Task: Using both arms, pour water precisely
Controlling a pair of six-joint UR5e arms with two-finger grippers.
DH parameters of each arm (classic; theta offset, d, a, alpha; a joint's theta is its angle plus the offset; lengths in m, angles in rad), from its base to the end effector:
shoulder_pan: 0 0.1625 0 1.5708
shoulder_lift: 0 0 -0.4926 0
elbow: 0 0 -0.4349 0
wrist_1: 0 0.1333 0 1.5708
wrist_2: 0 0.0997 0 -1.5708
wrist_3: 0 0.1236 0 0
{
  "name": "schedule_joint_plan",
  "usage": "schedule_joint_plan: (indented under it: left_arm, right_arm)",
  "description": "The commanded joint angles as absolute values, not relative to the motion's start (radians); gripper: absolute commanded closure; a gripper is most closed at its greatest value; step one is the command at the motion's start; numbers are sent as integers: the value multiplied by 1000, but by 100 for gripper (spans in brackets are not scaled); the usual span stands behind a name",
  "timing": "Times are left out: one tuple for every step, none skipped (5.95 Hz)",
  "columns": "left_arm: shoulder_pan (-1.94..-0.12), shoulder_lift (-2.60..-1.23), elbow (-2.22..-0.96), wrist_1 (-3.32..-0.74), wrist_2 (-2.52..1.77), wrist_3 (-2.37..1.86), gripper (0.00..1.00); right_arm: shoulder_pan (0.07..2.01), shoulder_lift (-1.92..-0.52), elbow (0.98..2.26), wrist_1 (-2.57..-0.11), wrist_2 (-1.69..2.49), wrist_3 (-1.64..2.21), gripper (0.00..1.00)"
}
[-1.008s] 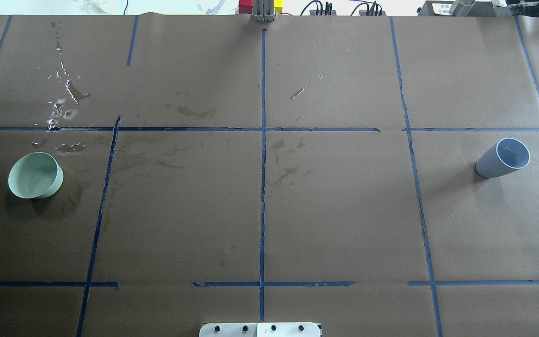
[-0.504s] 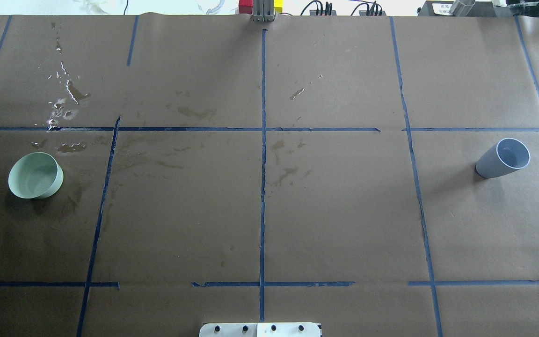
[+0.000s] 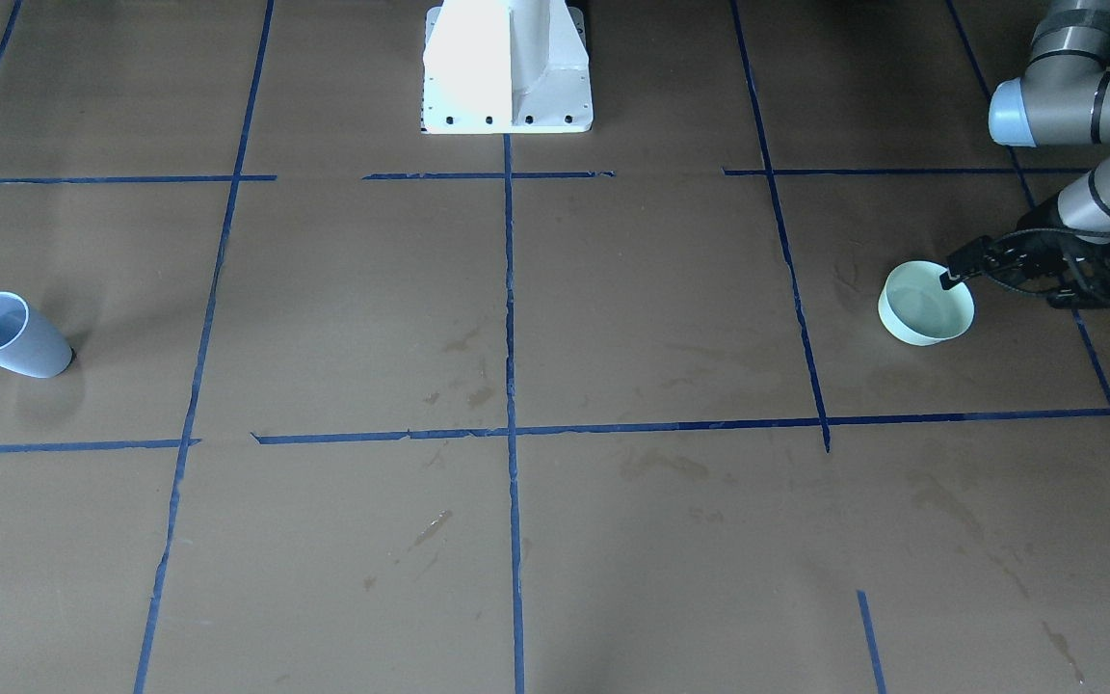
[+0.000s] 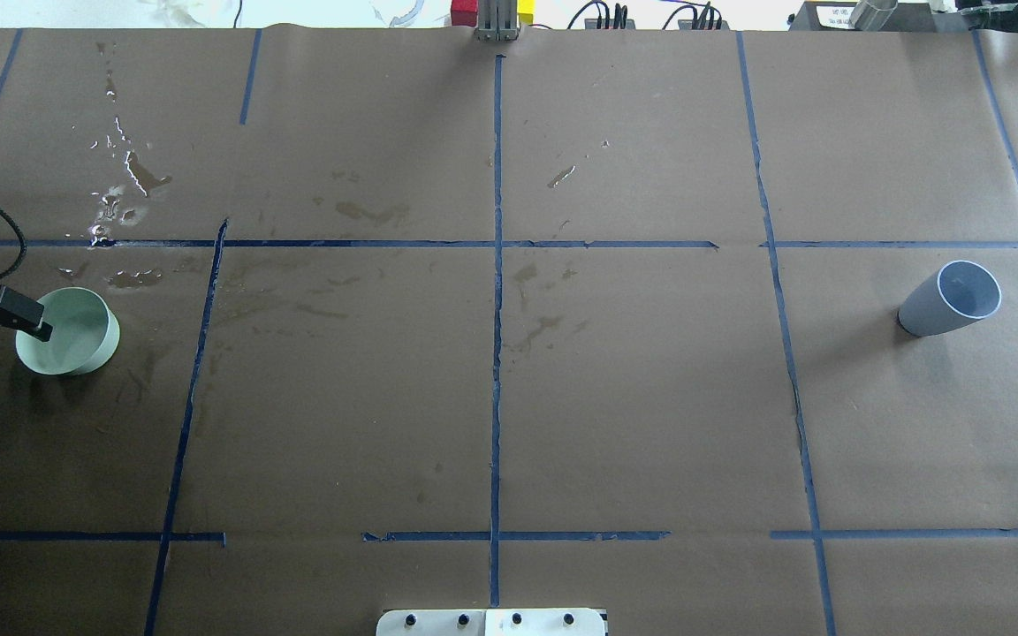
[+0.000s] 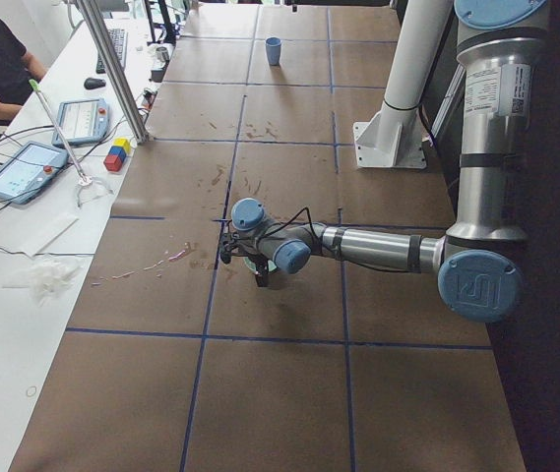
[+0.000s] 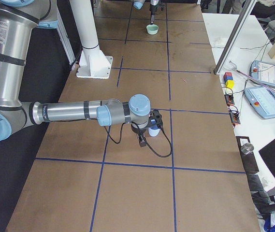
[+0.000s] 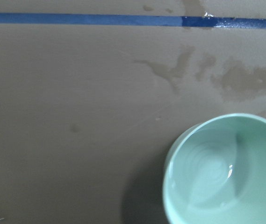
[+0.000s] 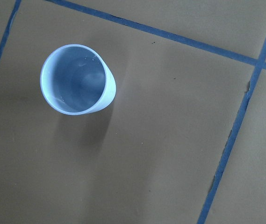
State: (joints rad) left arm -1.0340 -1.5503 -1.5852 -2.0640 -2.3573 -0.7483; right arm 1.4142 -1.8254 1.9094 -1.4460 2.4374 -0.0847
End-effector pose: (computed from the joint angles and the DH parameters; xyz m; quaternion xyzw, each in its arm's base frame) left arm 0.2438 -0.4993 0.6881 -0.0445 0.4312 -0.0027 0.9012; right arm -0.0274 -0.4243 0.6603 0.0795 -0.4207 -0.1521 0.8908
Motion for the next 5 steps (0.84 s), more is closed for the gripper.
schedule_joint_plan:
  left_arm:
    - [-1019, -1571, -1543, -2063, -2356, -747, 43]
    - [-1012, -1572, -1540, -2063, -2356, -749, 74]
    - [-1012, -1572, -1545, -2065, -2358, -758, 100]
    - [-1012, -1580, -1551, -2065, -2358, -755, 100]
    - [-1012, -1623, -1590, -2063, -2365, -761, 100]
  right_arm:
    - [1414, -1827, 1910, -1433, 2441, -83, 0]
    - [1414, -1827, 1911, -1433, 2442, -81, 0]
    - [1414, -1830, 1911, -1433, 2444, -81, 0]
    - [1416, -1833, 1919, -1433, 2444, -81, 0]
    - [1416, -1845, 1931, -1433, 2444, -83, 0]
